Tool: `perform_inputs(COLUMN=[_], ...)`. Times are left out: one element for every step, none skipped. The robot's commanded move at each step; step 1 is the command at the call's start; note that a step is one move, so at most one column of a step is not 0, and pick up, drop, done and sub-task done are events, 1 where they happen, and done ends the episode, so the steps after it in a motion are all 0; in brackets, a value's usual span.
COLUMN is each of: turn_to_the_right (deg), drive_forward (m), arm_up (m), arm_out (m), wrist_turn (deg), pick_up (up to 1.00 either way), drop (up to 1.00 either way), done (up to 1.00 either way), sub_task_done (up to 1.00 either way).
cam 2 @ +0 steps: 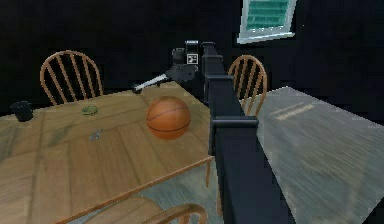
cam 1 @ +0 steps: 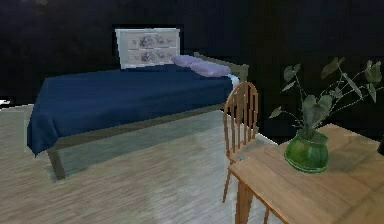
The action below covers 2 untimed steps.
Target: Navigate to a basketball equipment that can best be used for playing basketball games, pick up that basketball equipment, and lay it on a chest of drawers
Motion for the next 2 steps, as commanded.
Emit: perform_inputs(turn_to_the_right=[0.0, 0.0], drive_forward=[0.0, 0.0], arm_up=[0.0, -0.22], arm_out=[0.0, 0.0], wrist_turn=[21.0, 0.0], pick_up=[0.0, 0.0], drop=[0.0, 0.0], done=[0.0, 0.0], sub_task_done=[0.0, 0.0])
